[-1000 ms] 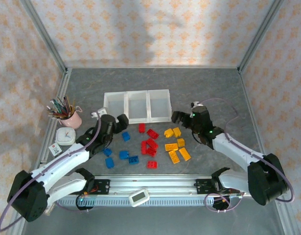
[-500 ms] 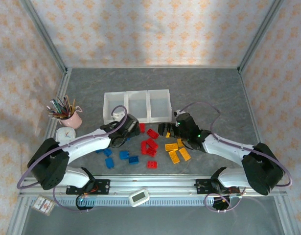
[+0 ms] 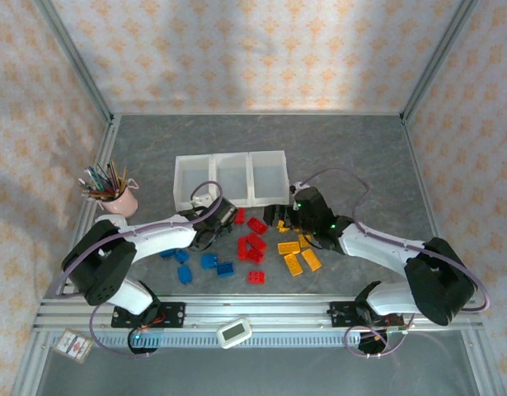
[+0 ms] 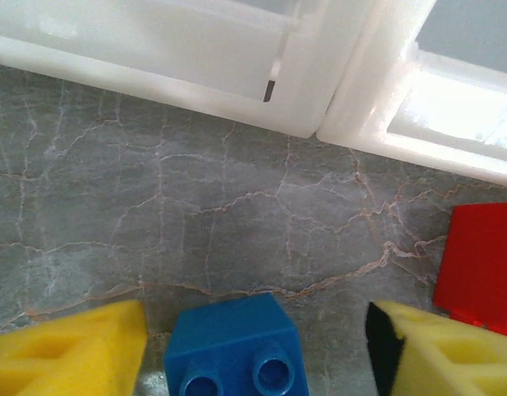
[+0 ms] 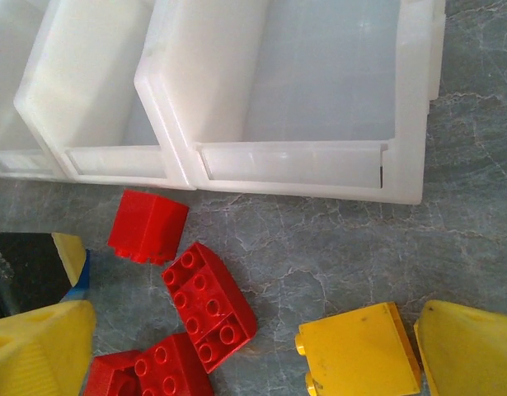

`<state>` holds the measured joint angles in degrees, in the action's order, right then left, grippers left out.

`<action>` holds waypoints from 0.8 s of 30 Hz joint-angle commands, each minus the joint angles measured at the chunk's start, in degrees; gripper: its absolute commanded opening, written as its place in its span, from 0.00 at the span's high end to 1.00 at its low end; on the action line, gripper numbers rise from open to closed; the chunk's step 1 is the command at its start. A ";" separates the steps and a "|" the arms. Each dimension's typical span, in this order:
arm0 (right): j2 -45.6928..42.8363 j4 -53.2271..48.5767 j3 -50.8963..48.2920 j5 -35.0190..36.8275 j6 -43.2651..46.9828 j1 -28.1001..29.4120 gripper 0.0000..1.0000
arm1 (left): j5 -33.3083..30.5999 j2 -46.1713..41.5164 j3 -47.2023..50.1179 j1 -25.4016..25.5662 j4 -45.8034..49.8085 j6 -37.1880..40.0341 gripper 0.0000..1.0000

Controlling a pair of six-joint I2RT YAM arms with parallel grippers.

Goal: Sort the legos into containers by color
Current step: Pick up the lego from the center of the table.

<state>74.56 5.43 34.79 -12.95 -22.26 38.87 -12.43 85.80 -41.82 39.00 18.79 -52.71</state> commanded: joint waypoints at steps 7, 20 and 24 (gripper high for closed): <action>0.59 0.97 1.45 -0.26 0.73 0.77 0.00 | -0.01 1.22 1.17 0.34 -1.18 -0.31 0.48; 0.63 -0.22 3.27 -1.20 1.42 0.95 0.00 | -0.85 -2.30 2.39 0.37 -0.30 0.29 0.76; 0.42 -1.29 4.61 -1.95 1.89 1.03 0.00 | -2.00 -5.99 1.20 0.37 2.52 1.03 0.82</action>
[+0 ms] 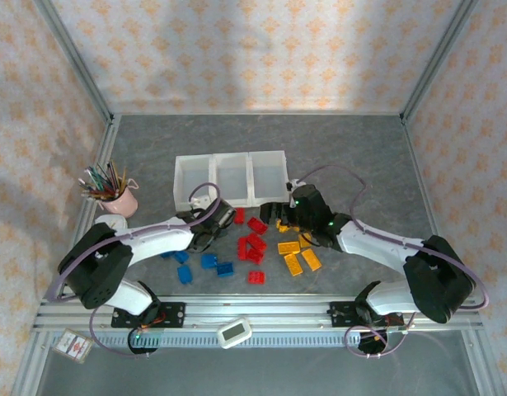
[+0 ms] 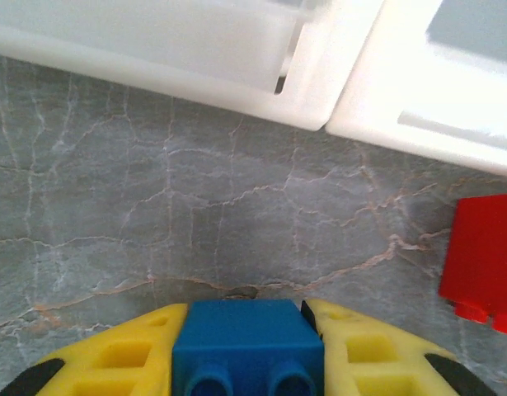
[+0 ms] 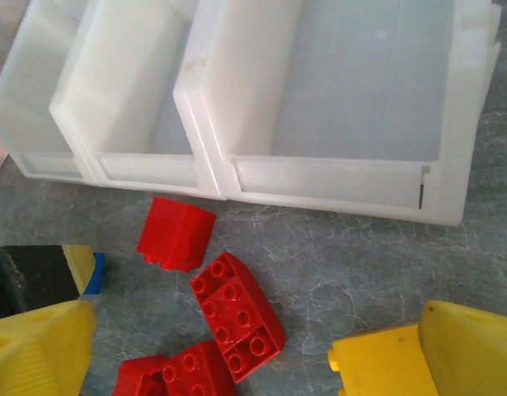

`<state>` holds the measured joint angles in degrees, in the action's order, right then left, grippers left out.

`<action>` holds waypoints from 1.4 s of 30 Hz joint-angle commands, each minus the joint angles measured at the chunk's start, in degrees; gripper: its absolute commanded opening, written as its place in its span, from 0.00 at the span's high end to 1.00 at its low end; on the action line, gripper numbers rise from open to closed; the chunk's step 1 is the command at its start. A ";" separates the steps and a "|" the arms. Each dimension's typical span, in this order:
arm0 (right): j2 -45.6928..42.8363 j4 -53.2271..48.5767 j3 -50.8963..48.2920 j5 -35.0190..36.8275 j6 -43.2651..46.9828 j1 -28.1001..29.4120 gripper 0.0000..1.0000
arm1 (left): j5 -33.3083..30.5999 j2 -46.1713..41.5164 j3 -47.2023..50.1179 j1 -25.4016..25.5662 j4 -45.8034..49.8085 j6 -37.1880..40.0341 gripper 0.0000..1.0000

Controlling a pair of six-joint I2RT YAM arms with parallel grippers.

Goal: Sort the legos into containers by color
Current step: Pick up the lego from the center of the table, then place the lego in the container.

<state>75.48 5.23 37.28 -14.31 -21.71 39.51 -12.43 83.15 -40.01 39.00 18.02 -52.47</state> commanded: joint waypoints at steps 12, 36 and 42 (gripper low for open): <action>1.10 -1.20 6.69 -1.09 -0.50 1.36 0.00 | -10.36 -11.78 -10.03 -6.03 10.40 10.35 0.87; 13.26 0.94 16.86 1.91 -0.79 1.37 0.00 | -4.66 18.29 -28.83 -21.06 -1.20 22.43 0.73; 13.18 -0.53 18.51 1.57 0.97 1.38 0.00 | -3.55 18.87 -29.98 -21.16 -0.86 22.72 0.57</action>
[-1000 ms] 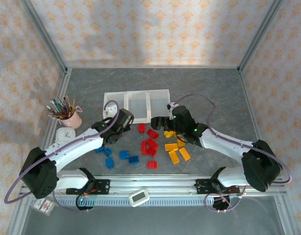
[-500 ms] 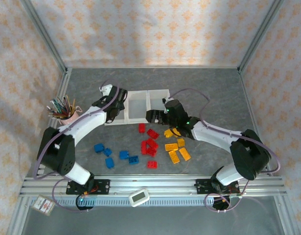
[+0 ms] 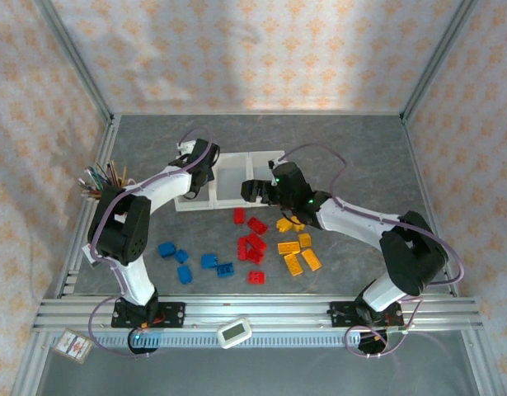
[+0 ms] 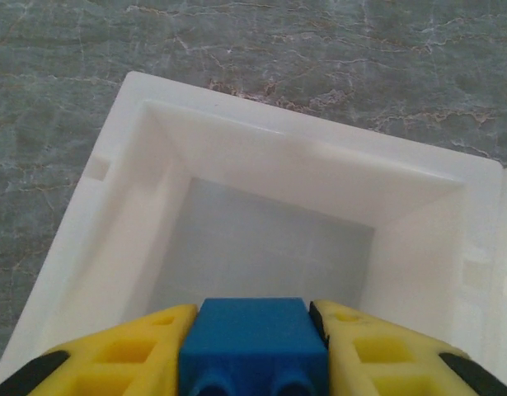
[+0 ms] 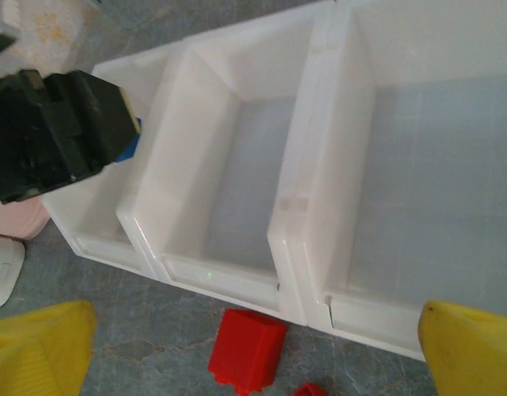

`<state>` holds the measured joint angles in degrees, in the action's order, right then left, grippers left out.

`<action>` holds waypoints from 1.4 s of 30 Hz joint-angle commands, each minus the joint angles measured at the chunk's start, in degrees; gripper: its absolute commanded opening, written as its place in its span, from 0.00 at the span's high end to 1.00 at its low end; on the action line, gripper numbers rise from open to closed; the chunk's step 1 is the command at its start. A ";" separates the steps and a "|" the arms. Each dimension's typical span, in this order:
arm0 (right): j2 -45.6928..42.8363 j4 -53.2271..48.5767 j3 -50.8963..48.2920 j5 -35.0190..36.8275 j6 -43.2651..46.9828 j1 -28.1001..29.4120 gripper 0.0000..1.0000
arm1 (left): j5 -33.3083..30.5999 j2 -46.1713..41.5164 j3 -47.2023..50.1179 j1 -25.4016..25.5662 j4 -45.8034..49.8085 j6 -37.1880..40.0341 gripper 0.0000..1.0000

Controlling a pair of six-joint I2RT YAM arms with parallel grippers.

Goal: Sort the legos into containers by color
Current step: Place the lego in the container, then pick up the lego from the bottom-left of the table.

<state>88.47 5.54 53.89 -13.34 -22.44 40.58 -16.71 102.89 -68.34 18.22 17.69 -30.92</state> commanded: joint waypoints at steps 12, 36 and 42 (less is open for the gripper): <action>-4.10 -5.45 2.13 -2.74 5.26 0.38 0.00 | 5.90 -10.30 1.48 -0.29 2.37 -0.02 0.46; -1.59 2.71 -8.01 -7.48 9.05 11.53 0.00 | -0.33 -42.66 31.57 17.58 23.73 -35.73 0.18; -1.06 3.21 -9.08 -5.27 10.19 11.62 0.00 | 0.89 -42.87 36.61 19.14 21.24 -40.72 0.18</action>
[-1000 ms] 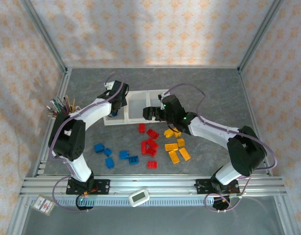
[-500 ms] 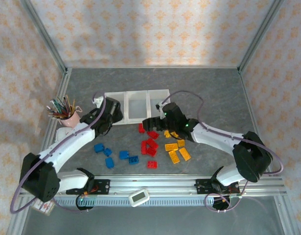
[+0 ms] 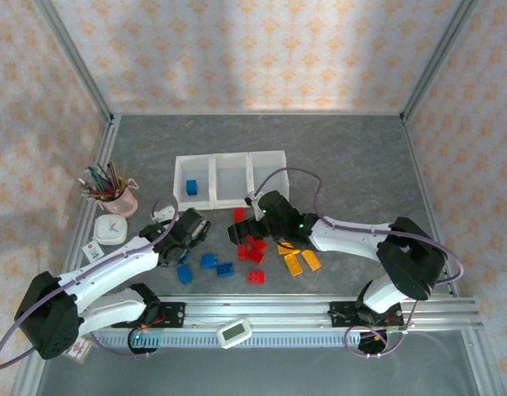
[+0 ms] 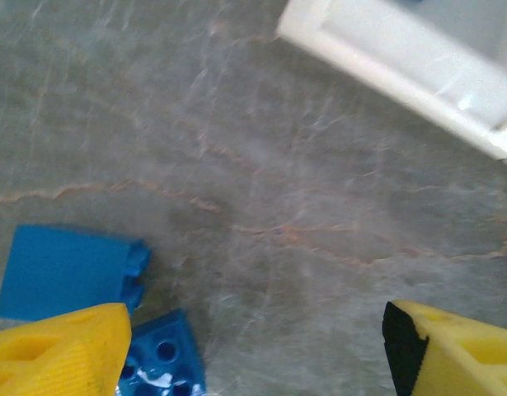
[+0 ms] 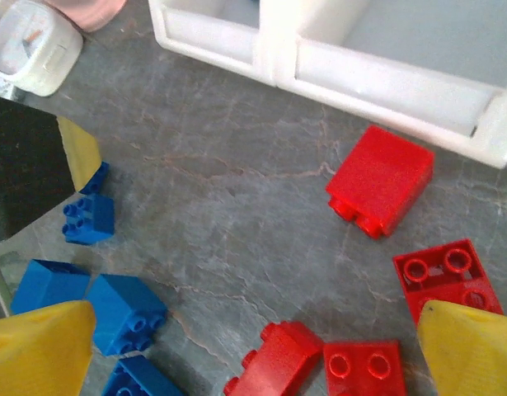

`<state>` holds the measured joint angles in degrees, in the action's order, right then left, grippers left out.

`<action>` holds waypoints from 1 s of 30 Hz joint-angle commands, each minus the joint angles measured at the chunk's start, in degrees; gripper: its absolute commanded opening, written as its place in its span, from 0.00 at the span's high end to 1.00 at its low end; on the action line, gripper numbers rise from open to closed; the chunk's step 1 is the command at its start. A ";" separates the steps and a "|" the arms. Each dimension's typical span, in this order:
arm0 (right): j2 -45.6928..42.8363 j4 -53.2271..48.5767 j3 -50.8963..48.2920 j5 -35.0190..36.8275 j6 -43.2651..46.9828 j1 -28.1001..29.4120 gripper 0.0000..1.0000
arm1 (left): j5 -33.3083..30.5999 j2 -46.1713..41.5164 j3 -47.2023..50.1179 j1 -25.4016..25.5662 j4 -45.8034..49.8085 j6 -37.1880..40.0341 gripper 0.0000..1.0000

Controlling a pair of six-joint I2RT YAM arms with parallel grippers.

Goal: Sort the legos into containers by color
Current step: Pick up the lego from the bottom-left of the table.

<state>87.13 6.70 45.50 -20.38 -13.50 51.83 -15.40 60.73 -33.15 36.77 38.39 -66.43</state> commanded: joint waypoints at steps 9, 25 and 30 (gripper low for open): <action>2.11 1.57 0.50 1.74 1.28 0.36 0.00 | -0.38 -1.39 6.17 0.67 0.53 -9.36 0.17; 4.42 0.73 2.98 2.69 1.05 0.37 0.00 | -3.22 -0.70 7.77 -9.45 -9.49 0.02 0.14; 4.84 0.60 3.47 2.89 0.71 0.32 0.00 | -3.60 2.68 5.28 -11.45 -13.58 4.58 0.17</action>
<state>91.46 6.94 47.05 -19.11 -13.21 51.83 -17.43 61.30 -25.91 26.76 28.71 -66.28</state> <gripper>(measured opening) 0.996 0.836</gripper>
